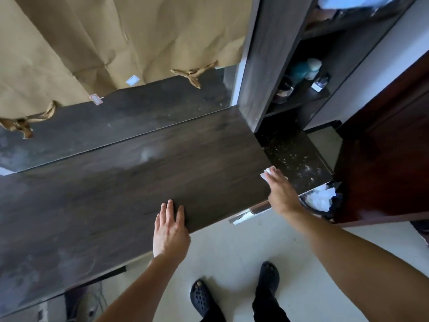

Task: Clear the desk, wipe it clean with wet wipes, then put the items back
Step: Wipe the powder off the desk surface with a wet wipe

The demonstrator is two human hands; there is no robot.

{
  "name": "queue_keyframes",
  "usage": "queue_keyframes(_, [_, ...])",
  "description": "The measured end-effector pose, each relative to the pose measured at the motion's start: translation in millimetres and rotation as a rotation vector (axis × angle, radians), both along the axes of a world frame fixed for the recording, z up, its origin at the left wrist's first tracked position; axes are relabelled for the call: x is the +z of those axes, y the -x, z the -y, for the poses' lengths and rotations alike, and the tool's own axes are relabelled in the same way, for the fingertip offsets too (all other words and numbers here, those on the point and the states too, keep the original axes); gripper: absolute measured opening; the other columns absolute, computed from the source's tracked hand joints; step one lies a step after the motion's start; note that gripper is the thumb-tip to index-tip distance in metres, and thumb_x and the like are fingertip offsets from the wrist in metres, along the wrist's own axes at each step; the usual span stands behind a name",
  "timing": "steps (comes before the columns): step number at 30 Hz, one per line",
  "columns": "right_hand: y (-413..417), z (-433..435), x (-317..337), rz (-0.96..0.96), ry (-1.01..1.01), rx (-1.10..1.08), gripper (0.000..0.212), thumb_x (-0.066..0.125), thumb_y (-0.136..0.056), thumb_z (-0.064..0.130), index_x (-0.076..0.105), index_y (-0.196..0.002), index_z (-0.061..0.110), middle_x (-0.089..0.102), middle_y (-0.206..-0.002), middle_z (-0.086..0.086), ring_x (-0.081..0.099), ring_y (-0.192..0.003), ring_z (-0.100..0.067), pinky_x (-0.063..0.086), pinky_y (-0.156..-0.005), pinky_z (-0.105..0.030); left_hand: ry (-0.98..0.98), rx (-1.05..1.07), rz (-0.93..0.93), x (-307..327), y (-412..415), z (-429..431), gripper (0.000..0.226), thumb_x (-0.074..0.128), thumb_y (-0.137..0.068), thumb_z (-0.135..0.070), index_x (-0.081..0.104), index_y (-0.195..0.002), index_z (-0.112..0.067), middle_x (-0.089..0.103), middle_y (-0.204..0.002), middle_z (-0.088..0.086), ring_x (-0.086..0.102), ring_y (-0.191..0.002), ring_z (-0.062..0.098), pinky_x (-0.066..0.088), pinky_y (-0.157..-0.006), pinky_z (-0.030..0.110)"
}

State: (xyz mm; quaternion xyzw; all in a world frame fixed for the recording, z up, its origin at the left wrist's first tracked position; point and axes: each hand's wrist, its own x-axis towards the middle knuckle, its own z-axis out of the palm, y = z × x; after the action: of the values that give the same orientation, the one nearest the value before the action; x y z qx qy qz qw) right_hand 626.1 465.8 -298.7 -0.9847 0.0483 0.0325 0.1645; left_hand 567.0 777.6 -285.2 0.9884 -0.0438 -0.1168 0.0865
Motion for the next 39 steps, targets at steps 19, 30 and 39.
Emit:
queue_keyframes(19, [-76,183,-43,-0.004,-0.233,0.005,0.066,0.042,-0.07,-0.025,0.063,-0.122,0.01,0.053,-0.137,-0.003,0.047,-0.129,-0.016,0.029,-0.108,-0.019,0.142,0.194,0.15,-9,-96,233,0.055,0.03,-0.077,-0.022,0.061,-0.119,-0.003,0.048,-0.136,0.026,0.044,-0.126,0.045,0.041,-0.102,0.054])
queue_keyframes(30, [24,236,-142,-0.102,-0.114,0.25,0.072,0.045,-0.066,-0.025,0.039,-0.135,-0.005,0.038,-0.144,-0.025,0.034,-0.134,-0.042,0.026,-0.114,-0.036,0.007,0.478,0.244,-43,-118,290,0.057,0.032,-0.089,-0.028,0.04,-0.141,-0.007,0.026,-0.153,0.021,0.015,-0.143,0.037,0.01,-0.117,0.048])
queue_keyframes(39, [-84,285,-146,-0.065,-0.102,0.065,0.064,0.037,-0.069,-0.024,0.045,-0.128,0.0,0.037,-0.141,-0.023,0.029,-0.136,-0.037,0.031,-0.11,-0.043,0.012,0.497,0.293,-44,-118,293,0.056,0.03,-0.089,-0.027,0.04,-0.139,-0.007,0.027,-0.152,0.021,0.016,-0.143,0.037,0.011,-0.117,0.049])
